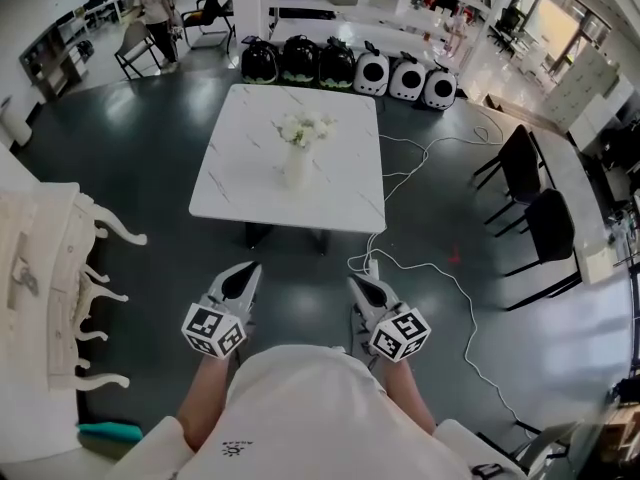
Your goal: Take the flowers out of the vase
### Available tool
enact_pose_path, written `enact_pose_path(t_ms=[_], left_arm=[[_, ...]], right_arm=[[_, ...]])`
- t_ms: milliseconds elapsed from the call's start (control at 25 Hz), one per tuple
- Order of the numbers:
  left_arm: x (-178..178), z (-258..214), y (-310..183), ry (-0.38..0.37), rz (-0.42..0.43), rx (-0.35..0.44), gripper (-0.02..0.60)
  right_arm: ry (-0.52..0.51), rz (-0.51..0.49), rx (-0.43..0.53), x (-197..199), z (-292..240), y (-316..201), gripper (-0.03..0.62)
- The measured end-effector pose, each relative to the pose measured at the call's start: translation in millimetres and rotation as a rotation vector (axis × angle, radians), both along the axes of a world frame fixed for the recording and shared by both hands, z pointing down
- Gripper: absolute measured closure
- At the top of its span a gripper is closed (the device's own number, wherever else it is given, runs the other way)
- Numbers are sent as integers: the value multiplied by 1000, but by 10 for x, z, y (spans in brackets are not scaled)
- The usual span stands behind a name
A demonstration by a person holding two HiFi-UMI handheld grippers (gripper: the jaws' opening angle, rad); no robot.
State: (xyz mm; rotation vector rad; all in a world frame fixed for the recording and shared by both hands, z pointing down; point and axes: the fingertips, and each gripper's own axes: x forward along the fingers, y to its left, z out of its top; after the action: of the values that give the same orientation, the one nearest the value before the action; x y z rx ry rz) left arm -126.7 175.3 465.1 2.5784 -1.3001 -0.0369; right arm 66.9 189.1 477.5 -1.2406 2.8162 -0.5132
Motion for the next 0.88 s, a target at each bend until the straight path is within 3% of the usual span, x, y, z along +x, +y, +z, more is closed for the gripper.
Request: enact_pose_path(t_ms=[880], left_arm=[[-376,89,68,11,28,-3,592]], right_arm=[[28,21,-4,-397,11,31,594]])
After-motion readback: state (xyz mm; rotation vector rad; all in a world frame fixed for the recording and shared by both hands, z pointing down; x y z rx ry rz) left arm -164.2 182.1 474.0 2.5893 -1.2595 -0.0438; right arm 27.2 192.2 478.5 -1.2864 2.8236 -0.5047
